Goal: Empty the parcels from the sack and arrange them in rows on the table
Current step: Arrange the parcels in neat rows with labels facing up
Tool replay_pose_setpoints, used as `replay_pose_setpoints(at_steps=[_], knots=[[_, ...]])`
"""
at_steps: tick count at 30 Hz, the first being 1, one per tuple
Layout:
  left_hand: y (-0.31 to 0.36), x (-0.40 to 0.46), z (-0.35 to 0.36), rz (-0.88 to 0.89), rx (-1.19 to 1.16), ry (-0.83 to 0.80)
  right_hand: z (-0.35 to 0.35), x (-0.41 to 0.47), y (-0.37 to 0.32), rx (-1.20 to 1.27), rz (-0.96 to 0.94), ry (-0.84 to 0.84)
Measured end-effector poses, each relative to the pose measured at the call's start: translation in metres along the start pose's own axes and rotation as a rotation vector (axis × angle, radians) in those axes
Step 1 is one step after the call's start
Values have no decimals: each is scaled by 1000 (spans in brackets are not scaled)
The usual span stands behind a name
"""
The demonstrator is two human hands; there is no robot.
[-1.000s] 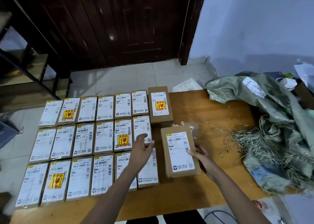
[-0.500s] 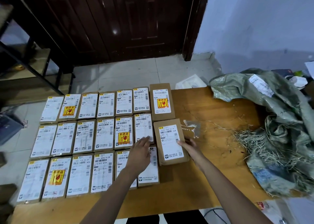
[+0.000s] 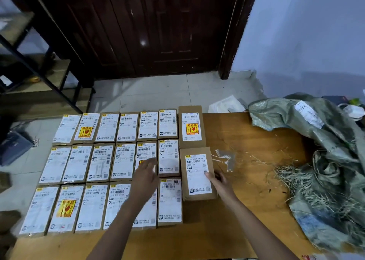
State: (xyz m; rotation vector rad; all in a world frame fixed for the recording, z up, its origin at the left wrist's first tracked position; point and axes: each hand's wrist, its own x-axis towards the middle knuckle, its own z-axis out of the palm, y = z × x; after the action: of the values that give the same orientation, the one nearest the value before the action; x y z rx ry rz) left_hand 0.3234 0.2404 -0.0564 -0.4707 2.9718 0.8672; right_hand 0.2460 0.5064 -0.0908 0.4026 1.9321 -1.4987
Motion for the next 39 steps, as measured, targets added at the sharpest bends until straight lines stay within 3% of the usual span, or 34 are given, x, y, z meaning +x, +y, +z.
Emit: replay_pose_setpoints(at_steps=[8,20,25,31,35,39], knots=[[-104,-5,-79,-367,-112,200,8,13,-15,-85,6,101],[-249,-5,-153,-728,12,179,54,5,-36,-590,-107,505],[-270,-1,-152,-736,33,69,65,2,-46,-767,-85,577],[-270,4,-152,-766,93,165,69,3,-50,-753,-85,566],[-271,7,-150,-866,69,109,65,3,-50,-723,-91,555],[-273,2,-150,-852,70,38,70,1,-48,-732,-56,546]])
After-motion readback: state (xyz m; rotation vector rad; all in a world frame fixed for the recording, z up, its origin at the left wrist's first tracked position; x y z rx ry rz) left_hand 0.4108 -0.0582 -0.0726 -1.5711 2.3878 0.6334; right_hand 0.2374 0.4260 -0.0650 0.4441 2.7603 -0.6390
